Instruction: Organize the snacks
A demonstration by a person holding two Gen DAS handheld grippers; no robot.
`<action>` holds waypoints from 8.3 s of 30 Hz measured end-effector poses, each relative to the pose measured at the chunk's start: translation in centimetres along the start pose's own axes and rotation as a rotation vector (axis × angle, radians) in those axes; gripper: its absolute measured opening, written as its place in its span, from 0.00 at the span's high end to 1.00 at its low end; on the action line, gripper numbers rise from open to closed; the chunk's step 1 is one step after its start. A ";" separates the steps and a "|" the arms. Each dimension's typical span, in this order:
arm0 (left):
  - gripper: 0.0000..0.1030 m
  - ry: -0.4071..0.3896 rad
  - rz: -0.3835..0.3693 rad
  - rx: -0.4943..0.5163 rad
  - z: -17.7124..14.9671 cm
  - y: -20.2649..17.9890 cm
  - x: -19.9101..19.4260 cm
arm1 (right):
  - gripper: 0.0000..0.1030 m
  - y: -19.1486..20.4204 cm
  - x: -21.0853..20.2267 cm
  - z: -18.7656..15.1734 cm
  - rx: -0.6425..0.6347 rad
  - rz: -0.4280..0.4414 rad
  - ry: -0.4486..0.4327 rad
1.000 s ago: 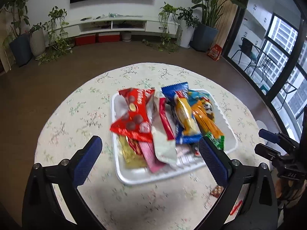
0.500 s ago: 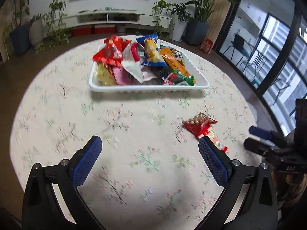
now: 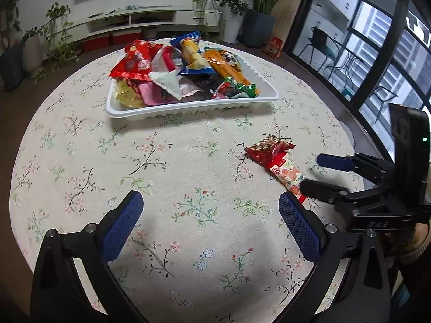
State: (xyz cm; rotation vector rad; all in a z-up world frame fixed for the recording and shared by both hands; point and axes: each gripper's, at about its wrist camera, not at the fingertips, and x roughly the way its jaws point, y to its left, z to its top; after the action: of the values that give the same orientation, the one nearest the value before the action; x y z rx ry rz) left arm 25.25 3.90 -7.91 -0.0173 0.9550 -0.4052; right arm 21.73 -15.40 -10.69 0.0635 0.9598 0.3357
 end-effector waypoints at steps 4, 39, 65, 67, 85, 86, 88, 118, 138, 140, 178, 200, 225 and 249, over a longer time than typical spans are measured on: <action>0.01 0.008 -0.011 0.017 0.8 0.0 0.5 | 0.35 0.3 1.6 0.0 -0.028 0.003 0.045; 0.14 0.339 -0.032 0.580 7.7 -9.8 13.0 | 0.65 -1.6 -0.5 -2.2 -0.057 -0.004 0.120; 0.78 0.369 -0.096 0.497 7.6 -10.9 13.6 | 0.65 -1.9 -0.6 -2.3 -0.028 0.008 0.110; 0.78 0.355 -0.098 0.485 7.1 -11.0 13.0 | 0.65 -1.8 -0.7 -2.4 -0.025 0.006 0.109; 0.79 0.104 -0.068 0.188 6.1 -3.2 3.6 | 0.66 -1.1 -3.4 -1.4 -0.005 -0.025 0.043; 0.79 0.094 -0.068 0.168 6.1 -2.6 3.1 | 0.66 -1.1 -3.6 -1.2 -0.002 -0.025 0.038; 0.79 0.070 -0.068 0.127 6.1 -1.1 2.0 | 0.66 -1.3 -4.0 -0.6 0.007 -0.024 0.023; 0.78 -0.028 -0.022 -0.059 19.5 8.4 3.8 | 0.66 -4.0 -0.9 19.7 0.043 -0.066 -0.151; 0.78 0.055 0.002 -0.087 21.0 9.7 12.6 | 0.66 -2.7 9.5 22.0 -0.006 -0.091 -0.025; 0.78 0.057 0.003 -0.084 21.1 9.6 13.0 | 0.66 -2.6 9.9 21.9 -0.007 -0.092 -0.018; 0.27 -0.028 0.073 -0.074 19.3 7.4 10.4 | 0.49 -5.5 8.6 20.3 0.014 -0.170 -0.013; 0.00 -0.364 0.254 -0.110 3.9 -1.4 -7.1 | 0.06 -2.0 -4.9 8.8 0.081 -0.175 -0.246; 0.00 -0.239 0.358 -0.143 -3.3 -7.7 -11.8 | 0.06 2.8 -14.2 1.3 0.081 -0.212 -0.307; 0.00 -0.191 0.380 -0.183 -3.7 -6.9 -11.0 | 0.05 4.3 -14.0 -1.6 0.099 -0.299 -0.222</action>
State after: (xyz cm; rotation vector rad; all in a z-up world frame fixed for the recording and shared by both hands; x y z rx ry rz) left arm 14.43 1.92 -0.11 -0.0392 0.7818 0.0357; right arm 12.00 -15.81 0.39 0.0454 0.7516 0.0044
